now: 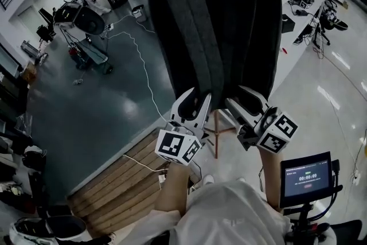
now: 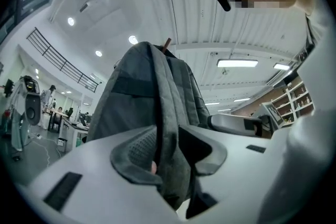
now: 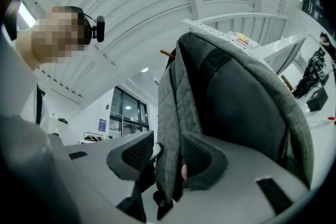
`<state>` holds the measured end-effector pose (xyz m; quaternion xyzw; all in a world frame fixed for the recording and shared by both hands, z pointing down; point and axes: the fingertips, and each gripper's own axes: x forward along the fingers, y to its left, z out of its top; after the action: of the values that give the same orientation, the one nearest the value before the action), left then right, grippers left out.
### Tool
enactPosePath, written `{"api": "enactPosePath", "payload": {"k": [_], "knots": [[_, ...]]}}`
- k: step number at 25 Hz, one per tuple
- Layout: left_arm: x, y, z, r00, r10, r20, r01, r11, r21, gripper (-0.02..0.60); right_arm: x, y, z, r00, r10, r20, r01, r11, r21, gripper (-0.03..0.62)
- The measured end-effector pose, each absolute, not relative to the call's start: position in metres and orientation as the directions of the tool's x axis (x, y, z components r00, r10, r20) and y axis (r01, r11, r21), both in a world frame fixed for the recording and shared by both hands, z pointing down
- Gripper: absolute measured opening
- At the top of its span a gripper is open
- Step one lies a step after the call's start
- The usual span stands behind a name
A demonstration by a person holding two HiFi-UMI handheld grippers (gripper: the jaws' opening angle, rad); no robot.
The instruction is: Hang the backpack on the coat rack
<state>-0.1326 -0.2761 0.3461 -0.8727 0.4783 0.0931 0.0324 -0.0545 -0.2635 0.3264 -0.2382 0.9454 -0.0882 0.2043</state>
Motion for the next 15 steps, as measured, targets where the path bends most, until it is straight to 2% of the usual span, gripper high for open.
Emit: {"api": "enactPosePath", "payload": {"k": [2,4,8,15], "knots": [[-0.132,-0.272,0.344,0.545,-0.815,-0.199,-0.824,-0.564,0.050,0.104,-0.054,-0.263,0.327,-0.804,-0.490,-0.336,-0.422,0.870,-0.257,0.174],[-0.132,-0.268,0.339,0.552,-0.804,-0.221,-0.816,-0.576,0.057,0.095,-0.053,-0.263,0.327,-0.804,-0.494,-0.331,-0.430,0.868,-0.250,0.150],[-0.134,-0.264,0.330,0.544,-0.805,-0.237,-0.821,-0.569,0.048,0.062,-0.050,-0.261,0.322,-0.799,-0.497,-0.340,-0.435,0.866,-0.245,0.147],[-0.137,-0.261,0.325,0.527,-0.815,-0.242,-0.839,-0.544,0.005,0.048,-0.048,-0.266,0.319,-0.792,-0.506,-0.341,-0.446,0.862,-0.242,0.147]]}}
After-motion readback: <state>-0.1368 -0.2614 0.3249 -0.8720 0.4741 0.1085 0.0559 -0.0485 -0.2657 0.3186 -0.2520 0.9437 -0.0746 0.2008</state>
